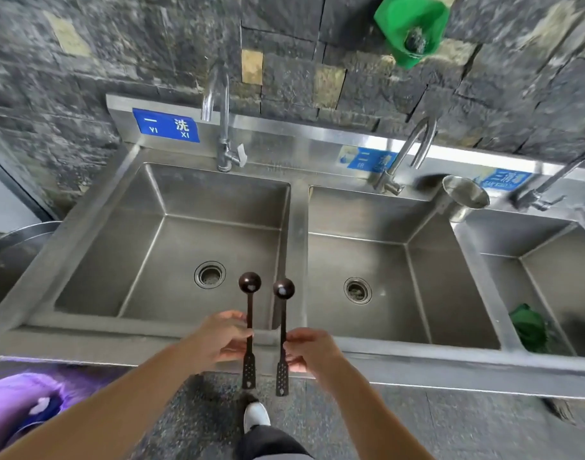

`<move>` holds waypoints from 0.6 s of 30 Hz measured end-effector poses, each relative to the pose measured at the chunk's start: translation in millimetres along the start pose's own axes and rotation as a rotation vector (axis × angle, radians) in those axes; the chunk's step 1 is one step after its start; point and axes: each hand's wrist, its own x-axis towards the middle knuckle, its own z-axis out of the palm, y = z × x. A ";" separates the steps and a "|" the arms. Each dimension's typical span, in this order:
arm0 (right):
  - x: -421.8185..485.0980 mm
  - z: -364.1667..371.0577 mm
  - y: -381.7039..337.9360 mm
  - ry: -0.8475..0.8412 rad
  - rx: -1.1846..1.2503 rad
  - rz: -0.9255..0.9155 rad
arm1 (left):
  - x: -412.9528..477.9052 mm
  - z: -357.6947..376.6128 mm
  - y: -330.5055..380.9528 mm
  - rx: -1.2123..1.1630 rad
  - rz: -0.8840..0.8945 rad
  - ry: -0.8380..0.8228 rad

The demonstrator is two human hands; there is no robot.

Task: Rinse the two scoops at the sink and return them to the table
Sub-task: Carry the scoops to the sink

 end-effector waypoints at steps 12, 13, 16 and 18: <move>91.6 -33.3 -61.6 0.033 -0.087 0.074 | 56.7 -4.6 68.2 -0.030 -0.035 0.008; 97.1 -34.6 -65.7 0.035 -0.080 0.079 | 60.3 -6.1 70.3 -0.029 -0.042 0.006; 112.7 -37.7 -79.0 0.043 -0.045 0.094 | 70.1 -8.6 79.5 -0.030 -0.055 -0.019; 122.6 -38.3 -87.4 0.047 -0.041 0.095 | 75.1 -10.1 86.7 -0.019 -0.055 -0.030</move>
